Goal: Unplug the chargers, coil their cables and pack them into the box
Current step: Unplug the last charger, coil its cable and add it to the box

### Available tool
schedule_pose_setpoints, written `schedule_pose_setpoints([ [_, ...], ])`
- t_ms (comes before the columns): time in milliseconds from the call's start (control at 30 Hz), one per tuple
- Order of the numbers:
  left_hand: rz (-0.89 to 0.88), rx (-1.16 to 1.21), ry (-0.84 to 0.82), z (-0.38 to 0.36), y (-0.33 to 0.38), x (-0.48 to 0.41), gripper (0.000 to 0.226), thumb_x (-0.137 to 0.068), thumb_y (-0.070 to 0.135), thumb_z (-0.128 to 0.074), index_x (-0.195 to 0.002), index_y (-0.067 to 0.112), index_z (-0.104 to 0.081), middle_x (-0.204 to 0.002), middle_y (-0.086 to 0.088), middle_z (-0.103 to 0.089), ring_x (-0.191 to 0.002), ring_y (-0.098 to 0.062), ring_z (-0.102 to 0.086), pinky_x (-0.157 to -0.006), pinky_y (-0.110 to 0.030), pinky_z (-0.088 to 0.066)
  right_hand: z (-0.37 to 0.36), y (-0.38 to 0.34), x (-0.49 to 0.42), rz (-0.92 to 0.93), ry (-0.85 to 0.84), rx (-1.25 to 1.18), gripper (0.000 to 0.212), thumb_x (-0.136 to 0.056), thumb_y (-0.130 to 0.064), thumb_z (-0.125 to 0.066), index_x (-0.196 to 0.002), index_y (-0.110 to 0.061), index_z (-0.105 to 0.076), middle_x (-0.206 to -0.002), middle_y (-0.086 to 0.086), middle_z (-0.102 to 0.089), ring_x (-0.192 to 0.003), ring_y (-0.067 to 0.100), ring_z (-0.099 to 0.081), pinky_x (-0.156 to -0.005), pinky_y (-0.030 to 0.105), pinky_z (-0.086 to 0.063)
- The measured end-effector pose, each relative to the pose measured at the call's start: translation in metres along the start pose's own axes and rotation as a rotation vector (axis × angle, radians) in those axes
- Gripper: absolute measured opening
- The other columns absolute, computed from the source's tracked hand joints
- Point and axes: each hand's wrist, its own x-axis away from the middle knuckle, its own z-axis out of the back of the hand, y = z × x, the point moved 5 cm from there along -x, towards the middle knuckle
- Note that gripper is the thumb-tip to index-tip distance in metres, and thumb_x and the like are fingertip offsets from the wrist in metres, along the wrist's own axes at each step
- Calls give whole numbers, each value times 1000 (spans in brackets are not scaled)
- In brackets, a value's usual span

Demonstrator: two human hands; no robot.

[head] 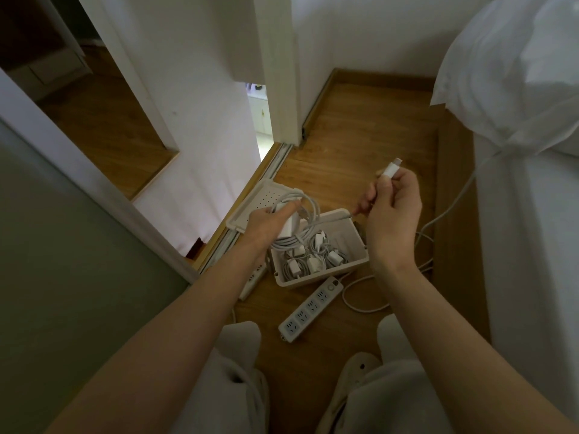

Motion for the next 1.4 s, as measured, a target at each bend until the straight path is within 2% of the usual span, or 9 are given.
schedule_pose_setpoints([
  [200,-105,77,76,12,11,4,15,-84,38,-66,-89,23,-63,-97,-8,-65,-84,-17,-61,-62,-24,-55,9,45,-17,-281,-154,432,23,-100,-18,-38,-107,-16,-60,-73,-3,-53,-56,8,-46,-53,21,-43],
  [300,-100,76,28,14,11,7,21,-84,38,-65,-94,20,-65,-96,-9,-65,-82,-19,-62,-59,-26,-54,3,58,-14,-365,-291,535,22,-99,-20,-42,-100,-10,-62,-73,0,-59,-58,11,-49,-66,31,-49],
  [467,20,139,-74,5,9,12,31,-83,41,-65,-98,14,-63,-89,-9,-62,-76,-21,-61,-62,-29,-50,-10,62,-3,-409,-493,658,26,-98,-20,-45,-82,-10,-63,-69,0,-61,-54,8,-47,-55,20,-41],
  [733,6,110,-178,-7,9,11,32,-84,46,-61,-101,18,-65,-97,-13,-66,-86,-27,-64,-85,-44,-53,-22,60,12,-600,-595,217,26,-96,-21,-48,-89,-3,-66,-66,2,-55,-55,5,-41,-50,15,-37],
  [867,-27,77,-222,-13,8,13,30,-86,44,-60,-102,19,-66,-98,-12,-69,-84,-25,-66,-80,-39,-54,-23,57,17,-714,-460,-25,25,-99,-14,-42,-84,-9,-61,-63,-2,-54,-50,4,-41,-46,14,-34],
  [1000,-1,91,-259,-16,8,14,42,-83,52,-61,-105,17,-67,-101,-14,-70,-92,-31,-66,-92,-48,-51,-20,60,13,-717,-321,-129,39,-103,-29,-27,-109,-8,-59,-70,2,-49,-56,8,-39,-54,20,-33],
  [1133,-33,76,-239,-12,11,13,42,-82,57,-55,-98,21,-67,-100,-11,-71,-95,-29,-68,-88,-42,-53,-22,52,11,-649,-487,-150,66,-83,-62,-35,-117,-9,-57,-65,-3,-51,-55,6,-46,-56,18,-39],
  [1333,-127,-165,-50,-3,7,6,38,-84,48,-63,-104,16,-64,-90,-1,-66,-79,-13,-64,-60,-19,-52,-23,56,16,-623,-526,93,50,-77,-27,-72,-118,-6,-53,-99,8,-71,-87,15,-70,-75,24,-55],
  [1400,-127,-146,-76,-3,6,4,42,-80,51,-65,-103,16,-66,-97,-5,-69,-88,-20,-67,-74,-30,-57,-23,57,16,-613,-488,100,40,-83,-19,-67,-118,-6,-53,-96,8,-70,-86,16,-69,-77,25,-54],
])
